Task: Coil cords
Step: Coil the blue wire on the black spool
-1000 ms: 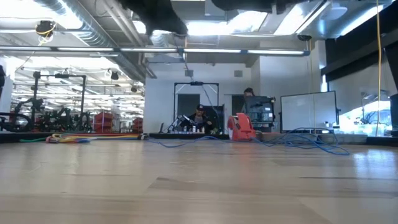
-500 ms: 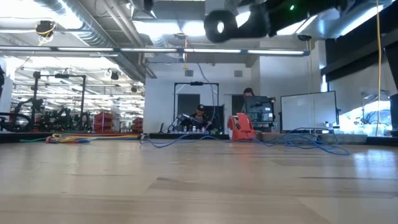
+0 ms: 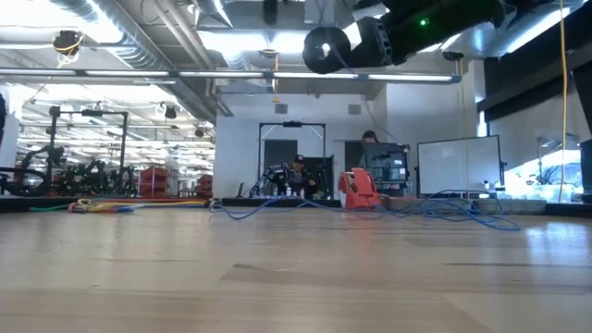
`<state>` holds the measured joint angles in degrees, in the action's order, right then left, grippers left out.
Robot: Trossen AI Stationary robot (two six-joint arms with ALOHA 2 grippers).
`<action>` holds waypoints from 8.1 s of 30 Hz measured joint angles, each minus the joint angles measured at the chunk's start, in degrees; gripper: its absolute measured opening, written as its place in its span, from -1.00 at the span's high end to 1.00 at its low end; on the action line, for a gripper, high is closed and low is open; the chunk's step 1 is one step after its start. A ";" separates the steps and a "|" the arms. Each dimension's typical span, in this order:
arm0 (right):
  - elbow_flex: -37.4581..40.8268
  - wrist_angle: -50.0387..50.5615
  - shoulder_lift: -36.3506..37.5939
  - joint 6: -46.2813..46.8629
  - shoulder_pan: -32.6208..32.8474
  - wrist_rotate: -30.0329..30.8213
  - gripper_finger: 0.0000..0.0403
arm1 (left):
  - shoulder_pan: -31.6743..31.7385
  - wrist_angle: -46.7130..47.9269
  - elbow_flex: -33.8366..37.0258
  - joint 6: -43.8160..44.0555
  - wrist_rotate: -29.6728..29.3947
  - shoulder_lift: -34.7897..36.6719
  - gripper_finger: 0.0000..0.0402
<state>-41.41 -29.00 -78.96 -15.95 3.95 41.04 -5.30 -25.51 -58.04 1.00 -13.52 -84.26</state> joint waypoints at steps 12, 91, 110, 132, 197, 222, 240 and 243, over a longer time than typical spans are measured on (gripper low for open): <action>0.31 -2.55 0.15 3.12 0.07 -5.37 1.00 | 1.91 -6.77 -0.31 -5.07 -0.35 -11.09 1.00; -1.36 -1.05 0.86 8.45 0.14 -9.60 1.00 | -3.85 35.67 -18.48 -7.60 -14.48 -11.65 0.38; -1.33 -1.14 0.81 8.60 0.13 -8.61 1.00 | -8.50 49.28 -22.40 -3.33 -23.14 -3.17 0.35; -1.31 -1.13 0.81 8.21 0.17 -8.68 1.00 | -3.72 30.87 -22.05 -10.05 -21.06 -7.03 0.54; -1.33 -0.93 0.85 8.23 0.15 -10.03 1.00 | -3.54 51.46 -27.89 -1.86 -13.25 -1.73 0.57; -1.33 -3.35 0.85 8.21 0.15 -11.74 1.00 | 0.32 -13.30 7.56 -1.16 -8.61 -10.49 0.57; -1.33 -2.49 0.85 8.21 0.15 -12.72 1.00 | 0.94 -25.34 7.48 -2.39 -2.51 -13.69 0.57; -1.33 -2.57 0.85 8.21 0.15 -13.18 1.00 | 0.95 -26.93 7.50 -1.83 -2.46 -13.69 0.57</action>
<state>-42.74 -31.57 -78.11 -7.74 4.10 27.86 -4.35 -52.44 -50.54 -0.83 -15.97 -97.95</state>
